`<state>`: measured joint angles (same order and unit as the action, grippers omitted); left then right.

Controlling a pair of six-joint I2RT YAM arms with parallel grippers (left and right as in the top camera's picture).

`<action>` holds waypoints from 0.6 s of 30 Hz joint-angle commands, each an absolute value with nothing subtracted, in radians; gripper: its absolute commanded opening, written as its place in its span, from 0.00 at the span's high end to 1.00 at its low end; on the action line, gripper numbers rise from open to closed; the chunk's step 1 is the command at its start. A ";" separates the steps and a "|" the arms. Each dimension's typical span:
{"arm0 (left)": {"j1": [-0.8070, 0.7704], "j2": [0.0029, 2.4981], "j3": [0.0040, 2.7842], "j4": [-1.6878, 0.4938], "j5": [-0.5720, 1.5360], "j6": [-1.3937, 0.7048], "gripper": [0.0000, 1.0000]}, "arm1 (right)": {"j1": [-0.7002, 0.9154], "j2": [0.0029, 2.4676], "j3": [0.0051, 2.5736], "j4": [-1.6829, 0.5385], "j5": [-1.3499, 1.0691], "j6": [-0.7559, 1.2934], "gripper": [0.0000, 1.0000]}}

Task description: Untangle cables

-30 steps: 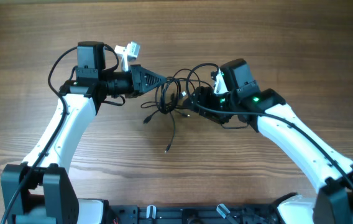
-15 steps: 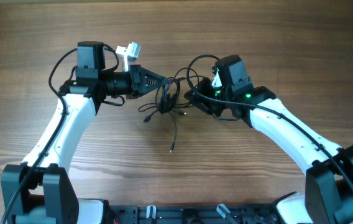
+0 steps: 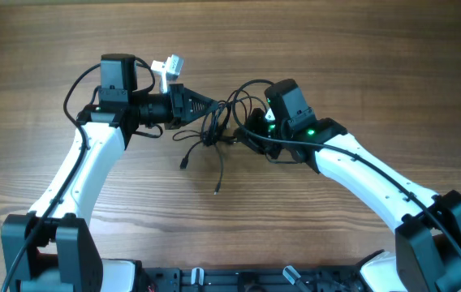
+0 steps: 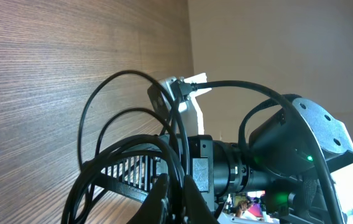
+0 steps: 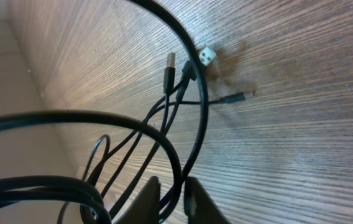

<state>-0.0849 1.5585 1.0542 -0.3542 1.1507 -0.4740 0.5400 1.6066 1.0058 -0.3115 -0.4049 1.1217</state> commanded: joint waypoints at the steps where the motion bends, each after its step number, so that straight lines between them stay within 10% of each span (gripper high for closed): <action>1: -0.088 1.535 1.071 -0.348 1.182 -0.478 0.96 | 0.552 1.628 1.006 -0.307 -0.387 1.118 0.95; 12: -0.088 1.535 1.071 -0.762 0.439 -0.268 0.96 | 0.497 1.627 1.006 -0.607 0.084 0.751 0.96; 18: -0.087 1.535 1.071 -0.767 0.371 -0.268 0.95 | 0.401 1.627 1.009 -0.617 0.124 0.707 0.96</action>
<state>-0.0963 1.5566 1.0634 -0.7731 0.5026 -0.2966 0.4480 1.6112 1.0050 -0.6098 0.0238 0.7521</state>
